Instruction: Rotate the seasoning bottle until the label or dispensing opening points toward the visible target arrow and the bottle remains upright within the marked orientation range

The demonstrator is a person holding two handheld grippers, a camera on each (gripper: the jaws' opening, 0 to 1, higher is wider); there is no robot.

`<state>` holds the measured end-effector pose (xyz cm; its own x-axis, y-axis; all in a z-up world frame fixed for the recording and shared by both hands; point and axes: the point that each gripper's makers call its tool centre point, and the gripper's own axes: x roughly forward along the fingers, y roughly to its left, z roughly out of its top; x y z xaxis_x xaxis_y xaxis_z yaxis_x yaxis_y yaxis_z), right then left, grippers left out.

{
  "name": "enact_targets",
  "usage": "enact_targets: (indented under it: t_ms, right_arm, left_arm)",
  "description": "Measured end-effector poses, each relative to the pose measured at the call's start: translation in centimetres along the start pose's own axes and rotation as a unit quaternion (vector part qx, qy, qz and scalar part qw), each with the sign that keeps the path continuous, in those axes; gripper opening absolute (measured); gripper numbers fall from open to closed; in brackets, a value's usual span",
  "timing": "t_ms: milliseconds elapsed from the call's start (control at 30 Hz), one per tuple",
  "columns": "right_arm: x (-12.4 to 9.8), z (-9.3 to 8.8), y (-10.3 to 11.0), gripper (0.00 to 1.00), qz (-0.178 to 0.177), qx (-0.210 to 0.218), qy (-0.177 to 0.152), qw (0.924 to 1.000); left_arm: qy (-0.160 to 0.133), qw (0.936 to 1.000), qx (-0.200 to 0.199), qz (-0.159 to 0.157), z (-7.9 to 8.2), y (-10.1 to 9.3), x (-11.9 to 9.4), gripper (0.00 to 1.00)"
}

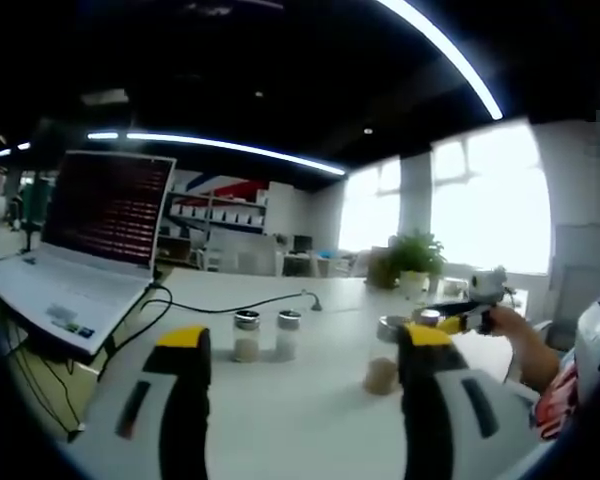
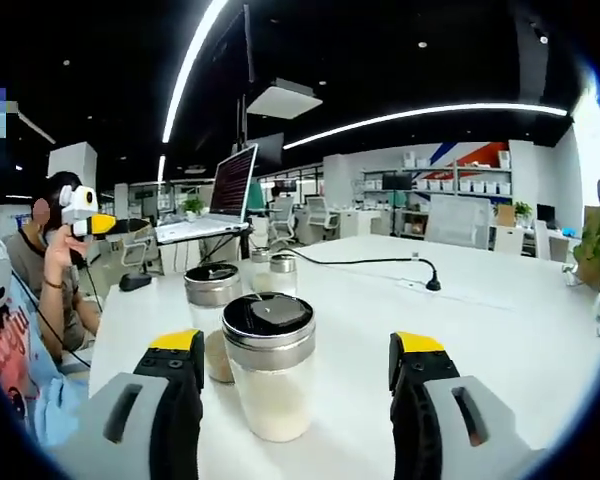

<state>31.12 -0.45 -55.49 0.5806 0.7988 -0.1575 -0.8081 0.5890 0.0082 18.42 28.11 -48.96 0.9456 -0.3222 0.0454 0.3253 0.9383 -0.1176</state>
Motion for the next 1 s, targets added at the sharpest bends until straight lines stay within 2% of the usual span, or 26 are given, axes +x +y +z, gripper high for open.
enact_targets:
  t_ms: [100, 267, 333, 467, 567, 633, 700, 800, 900, 1000]
  right_arm:
    - [-0.7, 0.3, 0.1, 0.73, -0.012, 0.021, -0.004, 0.9997]
    - [-1.4, 0.4, 0.2, 0.74, -0.044, 0.018, -0.005, 0.9988]
    - [-1.9, 0.8, -0.4, 0.71, -0.072, 0.028, -0.015, 0.9969]
    - [-2.1, 1.3, -0.3, 0.71, -0.102, 0.031, -0.027, 0.994]
    - [-2.4, 2.0, -0.8, 0.71, -0.138, 0.053, -0.057, 0.9873]
    - [-2.6, 2.9, -0.8, 0.71, -0.148, 0.06, -0.091, 0.9829]
    - [-2.8, 3.0, -0.9, 0.71, -0.163, 0.077, -0.109, 0.9776]
    - [-2.3, 2.2, -1.1, 0.71, -0.175, 0.083, -0.097, 0.9762]
    - [-1.6, 1.4, -0.4, 0.71, -0.166, 0.079, -0.083, 0.9794]
    - [-1.2, 1.0, -0.4, 0.69, -0.183, 0.058, -0.074, 0.9786]
  left_arm:
    - [0.003, 1.0, 0.0, -0.008, -0.2, -0.2, 0.2, 0.81]
    - [0.007, 1.0, -0.002, -0.006, -0.4, -0.1, 0.3, 0.81]
    - [0.004, 1.0, 0.0, -0.006, -0.3, -0.2, 0.3, 0.81]
    - [0.002, 1.0, -0.002, -0.004, -0.3, -0.2, 0.3, 0.82]
    - [0.0, 1.0, -0.002, 0.003, -0.3, 0.1, 0.3, 0.82]
    - [0.003, 1.0, -0.001, 0.005, -0.4, 0.3, 0.4, 0.82]
    - [0.006, 1.0, -0.003, 0.004, -0.6, 0.2, 0.6, 0.82]
    - [0.008, 0.9999, -0.005, -0.005, -0.8, -0.2, 0.7, 0.82]
    - [0.008, 0.9999, -0.004, -0.006, -0.7, -0.4, 0.7, 0.82]
    - [0.007, 1.0, 0.0, -0.002, -0.7, -0.4, 0.7, 0.82]
